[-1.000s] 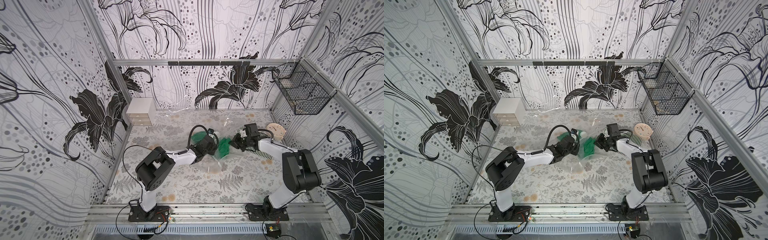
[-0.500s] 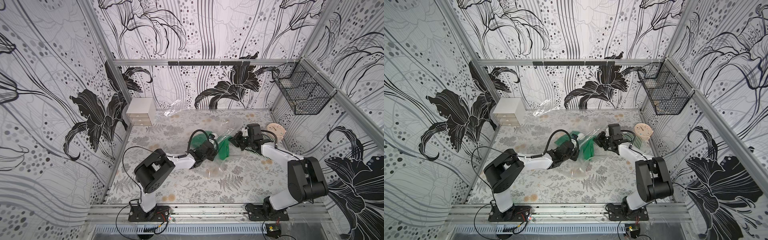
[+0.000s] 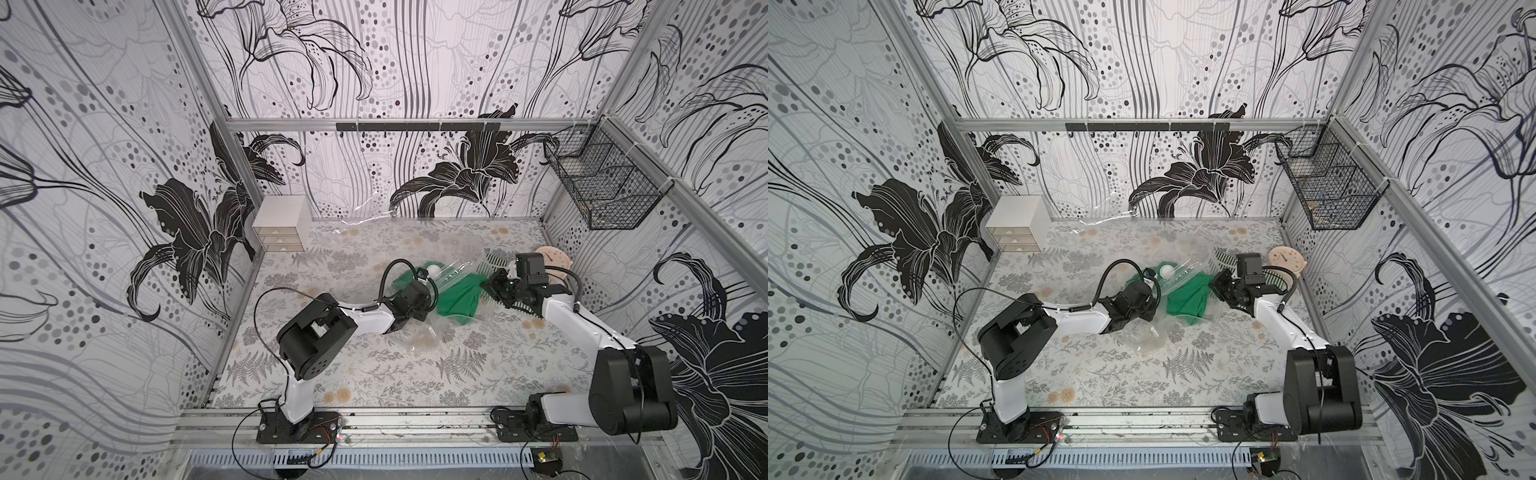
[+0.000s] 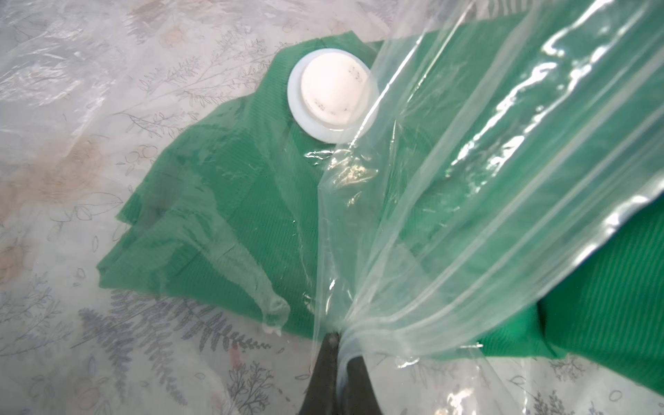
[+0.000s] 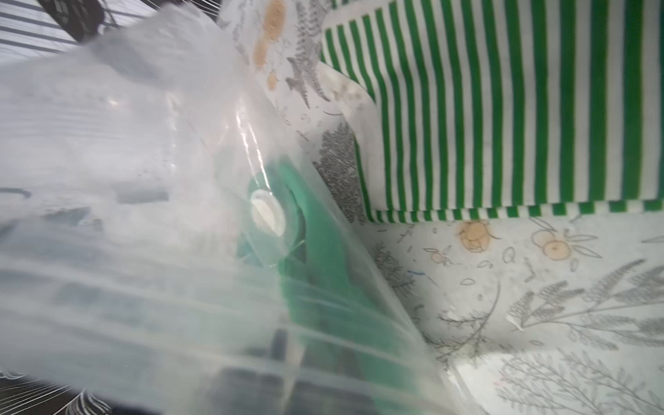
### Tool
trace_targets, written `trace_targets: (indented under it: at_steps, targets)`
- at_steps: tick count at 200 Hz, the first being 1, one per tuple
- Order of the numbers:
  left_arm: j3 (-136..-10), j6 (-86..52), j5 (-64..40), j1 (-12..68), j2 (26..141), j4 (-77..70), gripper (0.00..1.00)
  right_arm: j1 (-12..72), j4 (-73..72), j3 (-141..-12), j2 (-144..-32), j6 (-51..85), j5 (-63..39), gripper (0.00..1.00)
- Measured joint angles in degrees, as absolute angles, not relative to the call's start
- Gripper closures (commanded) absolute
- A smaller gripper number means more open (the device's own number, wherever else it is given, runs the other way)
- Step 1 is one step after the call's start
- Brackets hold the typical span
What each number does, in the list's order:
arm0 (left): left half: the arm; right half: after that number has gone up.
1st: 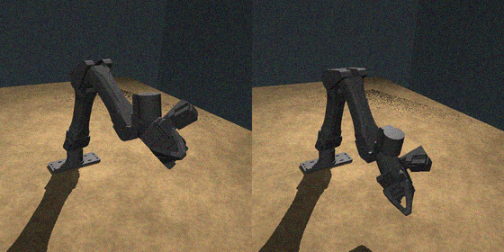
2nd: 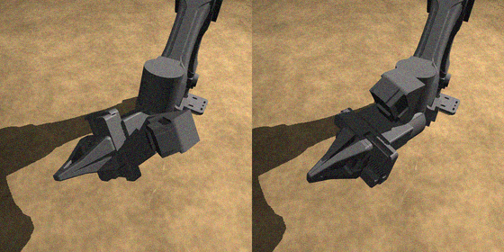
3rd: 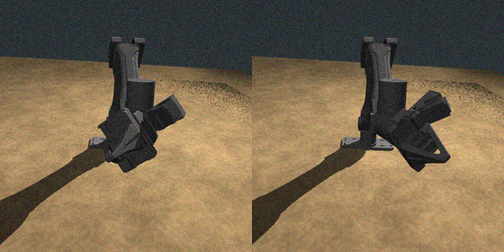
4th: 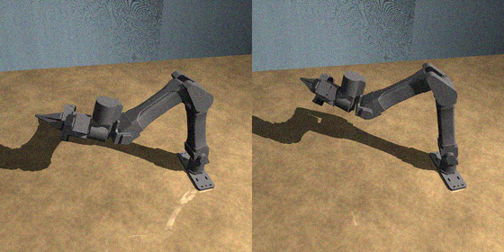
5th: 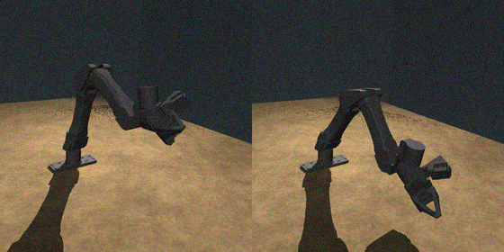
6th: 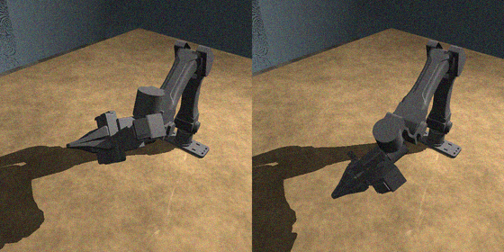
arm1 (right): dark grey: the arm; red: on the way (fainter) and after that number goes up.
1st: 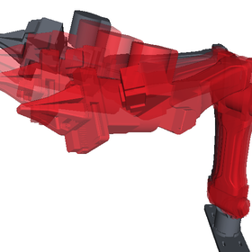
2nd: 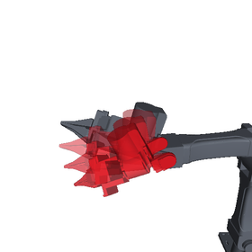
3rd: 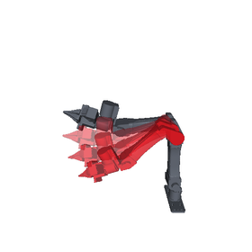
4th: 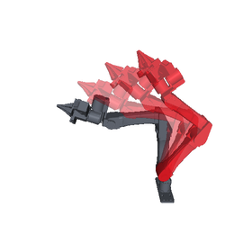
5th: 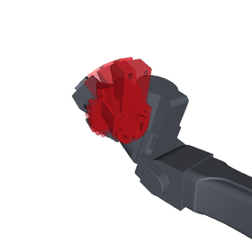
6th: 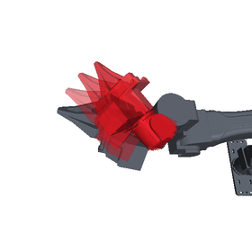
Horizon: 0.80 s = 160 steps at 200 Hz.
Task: Take the tank top out of the vacuum bag
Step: Take out the tank top from the vacuum bag.
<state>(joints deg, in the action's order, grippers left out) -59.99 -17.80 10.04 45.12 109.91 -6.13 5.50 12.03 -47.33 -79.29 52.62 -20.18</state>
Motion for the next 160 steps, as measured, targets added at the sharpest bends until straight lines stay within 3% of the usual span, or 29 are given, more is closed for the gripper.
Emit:
trace_targets:
  at_steps: [18,34,118,160]
  targets:
    - [-60.1,-17.5,9.5,45.2,109.9,-6.0,1.00,5.6,11.3,-46.9,-82.9,50.9,-21.4,0.48]
    - [-60.7,-17.1,9.1,45.7,109.9,-5.8,1.00,5.7,11.2,-46.6,-84.7,49.3,-21.8,0.39]
    - [-62.3,-16.3,7.8,46.3,110.1,-5.7,1.00,6.9,10.9,-36.4,-81.9,41.7,-22.5,0.31]
    - [-62.3,-16.1,7.6,46.3,110.1,-5.5,1.00,9.3,6.1,-39.2,-87.2,40.8,-23.3,0.41]
